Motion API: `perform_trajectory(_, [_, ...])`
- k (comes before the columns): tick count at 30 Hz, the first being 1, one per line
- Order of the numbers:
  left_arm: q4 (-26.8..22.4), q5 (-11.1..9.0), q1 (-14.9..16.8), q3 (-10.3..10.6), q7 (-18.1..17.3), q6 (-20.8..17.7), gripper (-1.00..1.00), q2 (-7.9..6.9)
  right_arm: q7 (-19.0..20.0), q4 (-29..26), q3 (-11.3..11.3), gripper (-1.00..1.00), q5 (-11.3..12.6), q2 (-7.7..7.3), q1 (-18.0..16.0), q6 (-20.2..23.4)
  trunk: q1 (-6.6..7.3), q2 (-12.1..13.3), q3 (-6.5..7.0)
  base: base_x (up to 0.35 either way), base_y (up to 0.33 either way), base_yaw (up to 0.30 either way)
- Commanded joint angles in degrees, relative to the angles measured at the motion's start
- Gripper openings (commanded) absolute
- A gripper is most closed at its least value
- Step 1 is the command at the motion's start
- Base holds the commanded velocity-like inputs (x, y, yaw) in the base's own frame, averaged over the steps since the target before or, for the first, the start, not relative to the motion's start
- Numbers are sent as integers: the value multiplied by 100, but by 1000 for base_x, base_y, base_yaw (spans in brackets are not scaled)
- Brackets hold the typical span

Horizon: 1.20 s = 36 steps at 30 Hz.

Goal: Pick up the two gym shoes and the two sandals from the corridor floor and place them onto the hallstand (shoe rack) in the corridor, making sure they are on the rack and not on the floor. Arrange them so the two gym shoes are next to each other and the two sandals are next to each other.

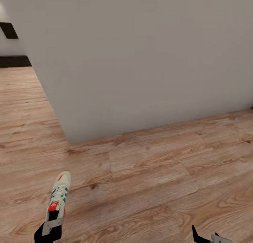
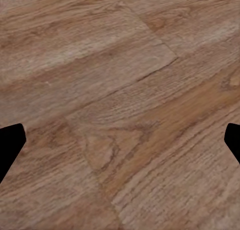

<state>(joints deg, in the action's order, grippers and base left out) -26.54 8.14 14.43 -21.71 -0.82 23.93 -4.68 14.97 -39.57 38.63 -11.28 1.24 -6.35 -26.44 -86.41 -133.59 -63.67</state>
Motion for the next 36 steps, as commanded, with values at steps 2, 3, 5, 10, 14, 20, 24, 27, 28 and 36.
perform_trajectory(2, [8,58,7,-45,-3,48,-100,4,42,16,46,100,-50,8,-6,-19,1,-2,-8,0,0,280])
perform_trajectory(3, [11,59,7,-48,1,122,-100,3,42,20,47,100,-50,8,-6,-19,1,-2,-11,0,0,280])
perform_trajectory(5, [26,62,-3,-50,16,345,-100,6,42,28,44,100,-50,8,-6,-19,1,-2,-15,0,0,280])
perform_trajectory(10, [85,64,-125,-52,50,863,-100,29,42,36,45,100,-50,8,-6,-19,1,-2,-29,0,0,280])
perform_trajectory(14, [94,58,-146,-53,55,936,-100,35,42,37,44,100,-50,8,-6,-19,1,-2,-41,0,0,280])
perform_trajectory(20, [96,57,-152,-53,56,947,-100,37,42,43,45,100,-50,8,-6,-19,1,-2,-59,0,0,280])
perform_trajectory(24, [96,57,-152,-53,56,947,-100,37,42,46,45,100,-50,8,-6,-19,1,-2,-71,0,0,280])
perform_trajectory(27, [96,57,-151,-53,56,948,-100,37,42,46,47,100,-50,8,-6,-19,1,-2,-81,0,0,280])
perform_trajectory(28, [96,57,-151,-53,56,950,-100,37,42,46,47,100,-50,8,-6,-19,1,-2,-84,0,0,280])
perform_trajectory(36, [96,56,-154,-53,56,955,-100,37,42,46,45,100,-50,8,-6,-19,1,-2,-109,0,0,280])
